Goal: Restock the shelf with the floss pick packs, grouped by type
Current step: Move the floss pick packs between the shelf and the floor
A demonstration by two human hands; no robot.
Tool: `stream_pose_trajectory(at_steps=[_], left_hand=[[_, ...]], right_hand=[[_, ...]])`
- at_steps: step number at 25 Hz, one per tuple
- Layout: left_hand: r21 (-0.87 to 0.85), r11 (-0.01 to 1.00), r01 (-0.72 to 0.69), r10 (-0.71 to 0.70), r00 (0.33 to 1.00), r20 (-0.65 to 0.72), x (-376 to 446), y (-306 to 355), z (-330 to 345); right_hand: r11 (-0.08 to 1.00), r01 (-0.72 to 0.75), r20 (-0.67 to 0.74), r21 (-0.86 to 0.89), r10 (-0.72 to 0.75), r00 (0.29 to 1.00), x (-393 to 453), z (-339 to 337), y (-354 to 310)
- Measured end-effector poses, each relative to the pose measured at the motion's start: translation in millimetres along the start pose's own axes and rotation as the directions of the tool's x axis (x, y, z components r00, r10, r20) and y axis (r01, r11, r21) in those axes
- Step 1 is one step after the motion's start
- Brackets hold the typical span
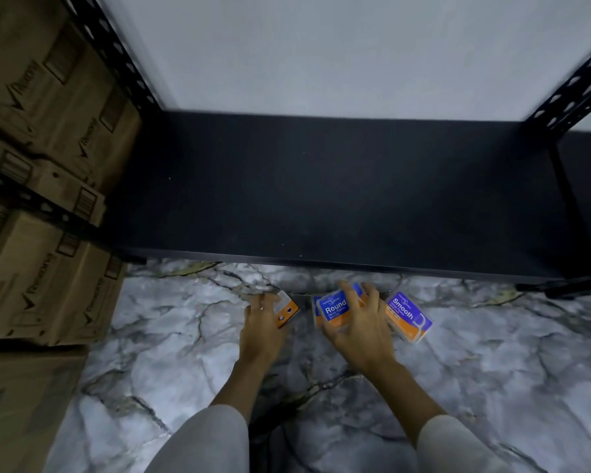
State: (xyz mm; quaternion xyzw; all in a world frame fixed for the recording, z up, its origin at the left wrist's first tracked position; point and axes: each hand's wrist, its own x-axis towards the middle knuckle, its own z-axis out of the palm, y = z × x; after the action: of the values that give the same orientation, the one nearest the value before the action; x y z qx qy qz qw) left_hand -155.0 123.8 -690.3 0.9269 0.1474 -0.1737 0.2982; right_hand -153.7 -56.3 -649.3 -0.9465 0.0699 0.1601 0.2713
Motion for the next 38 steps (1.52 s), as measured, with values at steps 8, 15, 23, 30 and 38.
stream_pose_trajectory(at_steps=[8,15,23,30,38], left_hand=[[-0.018,0.994,-0.109,0.110,0.994,0.010,4,-4,9],[0.070,0.992,-0.106,0.104,0.994,0.025,-1,14,-23],[0.185,0.972,-0.141,0.131,0.989,0.068,-45,109,-134],[0.232,0.923,-0.308,0.319,0.948,-0.011,-146,205,-253],[0.299,0.833,-0.465,0.535,0.814,-0.226,-234,299,-390]], right_hand=[[0.997,0.043,0.017,-0.067,-0.042,0.999,0,1,6],[0.999,-0.008,0.076,-0.043,0.011,0.997,-9,-20,-3],[0.991,-0.060,0.083,-0.117,0.070,0.994,-44,-131,-42],[0.984,0.073,-0.027,-0.160,-0.078,0.997,-123,-284,-102],[0.936,0.309,-0.270,-0.165,-0.345,0.899,-195,-431,-197]])
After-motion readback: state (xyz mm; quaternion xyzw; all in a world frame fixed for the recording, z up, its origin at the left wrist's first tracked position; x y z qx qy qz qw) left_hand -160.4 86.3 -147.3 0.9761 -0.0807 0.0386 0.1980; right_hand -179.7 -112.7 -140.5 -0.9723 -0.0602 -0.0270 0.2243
